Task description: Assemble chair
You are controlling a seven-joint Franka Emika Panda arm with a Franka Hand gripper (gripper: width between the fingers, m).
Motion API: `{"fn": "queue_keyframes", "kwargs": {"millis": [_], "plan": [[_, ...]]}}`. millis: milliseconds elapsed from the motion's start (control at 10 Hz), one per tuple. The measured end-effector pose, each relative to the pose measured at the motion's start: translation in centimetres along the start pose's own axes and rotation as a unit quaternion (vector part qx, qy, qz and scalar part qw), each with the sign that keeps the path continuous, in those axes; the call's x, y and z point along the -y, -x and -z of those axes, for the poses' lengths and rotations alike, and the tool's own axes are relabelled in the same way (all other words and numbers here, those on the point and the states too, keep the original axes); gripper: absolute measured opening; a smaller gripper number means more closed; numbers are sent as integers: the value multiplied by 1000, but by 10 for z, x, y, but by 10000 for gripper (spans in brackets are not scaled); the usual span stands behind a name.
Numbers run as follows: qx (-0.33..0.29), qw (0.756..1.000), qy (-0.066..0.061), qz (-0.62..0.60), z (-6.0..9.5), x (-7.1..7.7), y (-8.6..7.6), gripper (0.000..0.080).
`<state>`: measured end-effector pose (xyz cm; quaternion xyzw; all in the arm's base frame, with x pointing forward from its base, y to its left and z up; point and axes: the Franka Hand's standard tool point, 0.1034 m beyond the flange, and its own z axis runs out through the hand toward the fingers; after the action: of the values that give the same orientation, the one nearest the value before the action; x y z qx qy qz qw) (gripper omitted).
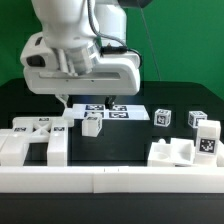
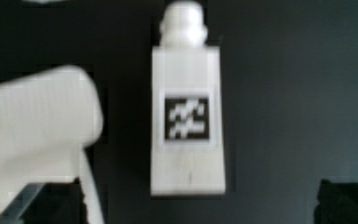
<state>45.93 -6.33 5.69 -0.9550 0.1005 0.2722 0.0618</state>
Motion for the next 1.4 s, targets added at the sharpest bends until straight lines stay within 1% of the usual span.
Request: {"fn": "queue_keyframes", "kwargs": {"millis": [100,300,400,1400], "plan": [[34,999,0,-1,-4,0,-2,649],[103,995,-3,-4,-9,-1,-1,649],[117,993,-2,-4,-12,0,-4,649],[123,992,6,-3,-31,4,-9,649]]}}
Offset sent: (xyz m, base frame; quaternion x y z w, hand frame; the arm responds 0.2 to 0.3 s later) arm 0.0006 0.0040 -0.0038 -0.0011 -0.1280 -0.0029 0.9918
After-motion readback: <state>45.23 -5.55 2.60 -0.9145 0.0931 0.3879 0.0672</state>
